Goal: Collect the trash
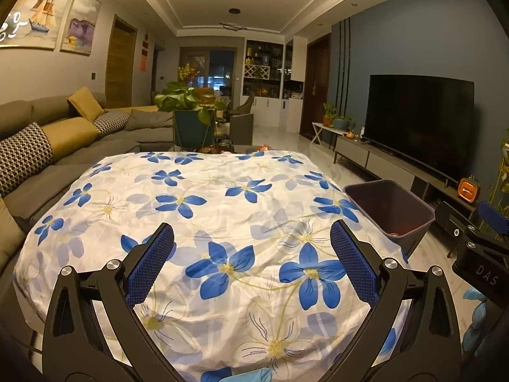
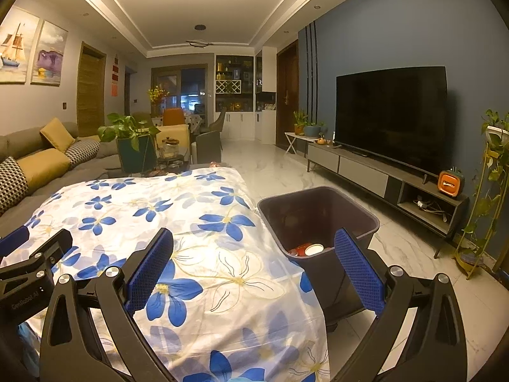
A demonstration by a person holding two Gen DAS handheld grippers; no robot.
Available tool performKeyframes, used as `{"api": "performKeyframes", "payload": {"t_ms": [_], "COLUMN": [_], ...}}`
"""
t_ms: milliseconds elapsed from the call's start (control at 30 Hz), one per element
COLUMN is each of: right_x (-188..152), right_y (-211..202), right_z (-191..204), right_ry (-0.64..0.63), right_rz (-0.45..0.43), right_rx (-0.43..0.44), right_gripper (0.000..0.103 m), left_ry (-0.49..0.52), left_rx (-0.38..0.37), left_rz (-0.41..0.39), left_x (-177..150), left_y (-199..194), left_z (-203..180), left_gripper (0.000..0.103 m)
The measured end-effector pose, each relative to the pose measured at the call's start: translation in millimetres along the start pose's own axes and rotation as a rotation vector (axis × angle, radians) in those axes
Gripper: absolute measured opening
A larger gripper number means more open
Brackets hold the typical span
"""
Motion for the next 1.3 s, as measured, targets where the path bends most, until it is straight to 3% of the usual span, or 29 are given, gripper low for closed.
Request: {"api": "performKeyframes", "payload": {"t_ms": [1300], "right_x": [2.4], "right_y": [-9.9], "right_z": [19.6], "right_ry": [-0.038], "right_rz": [-0.036], "right_rx": [0.033], "right_gripper": [0.097], "left_ry": [-0.029], "left_rx": [0.005], "left_rz": [0.001], "left_x": [-2.1], "left_y": [-10.4], "left_z": [15.7], "left_gripper": [0.097]}}
Point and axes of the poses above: each gripper's, at about its wrist camera, not at the fingertips, and y roughly the way its jaws point, z to its left, x to its top, the point moved 1 cm from there along y, roughly the way its jaws point, and after that the axes turned 15 degrees about x, right-handed, at the moved point
